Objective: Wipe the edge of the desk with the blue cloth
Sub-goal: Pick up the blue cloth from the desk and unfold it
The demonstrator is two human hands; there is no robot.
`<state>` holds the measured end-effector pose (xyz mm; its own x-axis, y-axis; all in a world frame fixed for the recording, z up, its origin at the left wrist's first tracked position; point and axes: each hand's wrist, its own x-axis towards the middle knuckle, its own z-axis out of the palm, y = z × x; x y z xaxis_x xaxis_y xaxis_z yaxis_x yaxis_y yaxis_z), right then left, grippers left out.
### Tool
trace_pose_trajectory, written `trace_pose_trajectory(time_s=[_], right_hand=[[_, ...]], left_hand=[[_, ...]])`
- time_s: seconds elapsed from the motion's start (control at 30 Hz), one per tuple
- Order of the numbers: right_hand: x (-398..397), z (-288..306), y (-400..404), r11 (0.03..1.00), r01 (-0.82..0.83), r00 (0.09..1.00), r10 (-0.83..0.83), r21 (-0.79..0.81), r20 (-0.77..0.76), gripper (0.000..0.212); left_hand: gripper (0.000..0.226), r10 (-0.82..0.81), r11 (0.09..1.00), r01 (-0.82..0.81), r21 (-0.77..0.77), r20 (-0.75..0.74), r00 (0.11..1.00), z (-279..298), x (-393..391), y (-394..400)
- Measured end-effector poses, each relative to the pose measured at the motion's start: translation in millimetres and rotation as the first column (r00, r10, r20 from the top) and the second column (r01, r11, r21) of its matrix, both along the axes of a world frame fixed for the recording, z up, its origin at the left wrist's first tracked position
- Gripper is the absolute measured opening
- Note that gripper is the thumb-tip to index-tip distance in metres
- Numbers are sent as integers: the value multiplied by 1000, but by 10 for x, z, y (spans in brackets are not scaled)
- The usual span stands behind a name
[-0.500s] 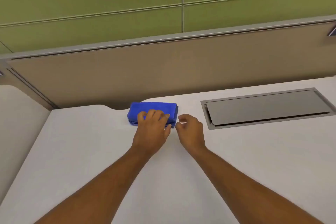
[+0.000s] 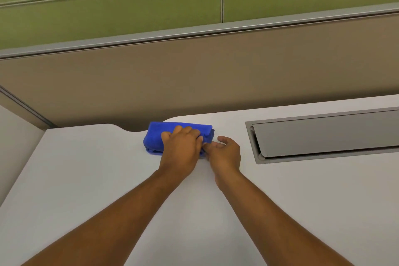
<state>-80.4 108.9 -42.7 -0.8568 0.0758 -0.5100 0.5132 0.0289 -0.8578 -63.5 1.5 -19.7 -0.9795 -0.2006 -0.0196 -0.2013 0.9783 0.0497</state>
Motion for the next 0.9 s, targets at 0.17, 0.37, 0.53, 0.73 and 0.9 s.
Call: trace_pose_trajectory(time_s=[0.17, 0.37, 0.53, 0.73, 0.9], right_hand=[[89, 255, 45, 975, -96, 986, 120, -202, 112, 75], [498, 780, 310, 917, -329, 944, 326, -226, -53, 17], [922, 1188, 645, 928, -371, 916, 357, -43, -185, 30], [1321, 1585, 1161, 802, -582, 741, 592, 136, -318, 25], [1520, 1992, 1382, 782, -591, 661, 610, 198, -437, 7]], left_hand=[[32, 196, 862, -118, 493, -111, 974, 454, 232, -42], [26, 260, 680, -73, 730, -147, 954, 1169, 736, -127], [30, 212, 595, 7, 804, -166, 963, 1765, 1179, -138], [22, 92, 480, 125, 868, -191, 977, 2254, 1764, -170], [29, 50, 448, 192, 873, -239, 970, 2438, 2214, -265]])
